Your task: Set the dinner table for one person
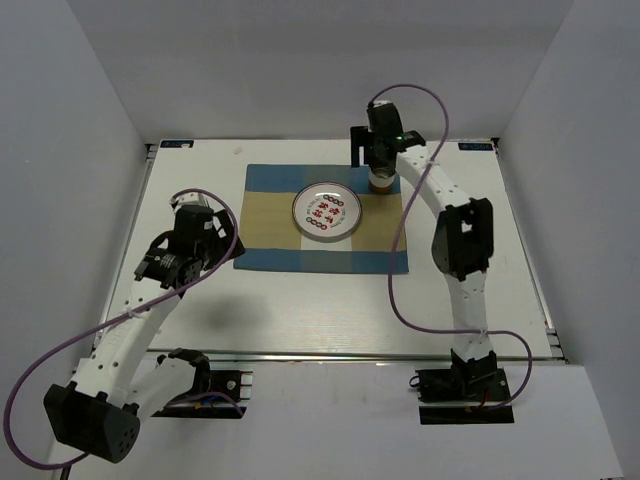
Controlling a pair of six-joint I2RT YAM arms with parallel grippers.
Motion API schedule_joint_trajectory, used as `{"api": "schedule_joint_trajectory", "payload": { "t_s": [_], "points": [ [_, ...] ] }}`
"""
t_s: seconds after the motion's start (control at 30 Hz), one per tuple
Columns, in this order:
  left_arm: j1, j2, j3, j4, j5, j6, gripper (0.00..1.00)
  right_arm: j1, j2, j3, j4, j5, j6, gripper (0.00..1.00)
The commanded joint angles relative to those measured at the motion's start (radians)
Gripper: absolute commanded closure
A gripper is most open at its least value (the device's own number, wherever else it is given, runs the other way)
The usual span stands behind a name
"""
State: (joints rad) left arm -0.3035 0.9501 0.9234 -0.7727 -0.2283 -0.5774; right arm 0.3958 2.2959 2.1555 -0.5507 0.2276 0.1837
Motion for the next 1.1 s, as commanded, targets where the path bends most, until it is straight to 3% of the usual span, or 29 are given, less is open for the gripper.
{"api": "schedule_joint_trajectory", "payload": {
  "t_s": [0.0,0.17,0.23,0.4,0.47,0.57,0.8,0.97,1.07],
  "points": [
    [0.009,0.067,0.028,-0.052,-0.103,-0.042,0.02,0.009,-0.336,-0.078,0.11,-0.031,0.026,0.11],
    [0.087,0.281,0.121,-0.072,-0.089,-0.082,0.02,0.035,-0.683,-0.533,0.319,-0.207,0.037,0.11],
    [0.131,0.436,0.224,-0.088,-0.074,-0.076,0.02,0.051,-0.768,-0.732,0.427,-0.29,0.072,0.11],
    [0.228,0.783,0.475,-0.166,-0.02,-0.023,0.02,0.1,-0.949,-0.936,0.459,-0.387,0.126,0.11],
    [0.26,0.82,0.503,-0.195,-0.031,-0.018,0.02,0.12,-1.022,-1.025,0.471,-0.404,0.145,0.11],
    [0.352,0.814,0.502,-0.203,-0.028,0.007,0.02,0.133,-1.104,-1.123,0.485,-0.416,0.16,0.11],
    [0.441,0.725,0.431,-0.254,0.004,0.141,0.02,0.143,-1.15,-1.26,0.61,-0.531,0.217,0.11],
    [0.475,0.5,0.284,-0.103,-0.032,0.256,0.02,0.144,-1.119,-1.28,0.669,-0.634,0.231,0.11],
    [0.486,0.475,0.265,-0.019,0.003,0.353,0.02,0.143,-1.119,-1.284,0.678,-0.662,0.227,0.11]
  ]
}}
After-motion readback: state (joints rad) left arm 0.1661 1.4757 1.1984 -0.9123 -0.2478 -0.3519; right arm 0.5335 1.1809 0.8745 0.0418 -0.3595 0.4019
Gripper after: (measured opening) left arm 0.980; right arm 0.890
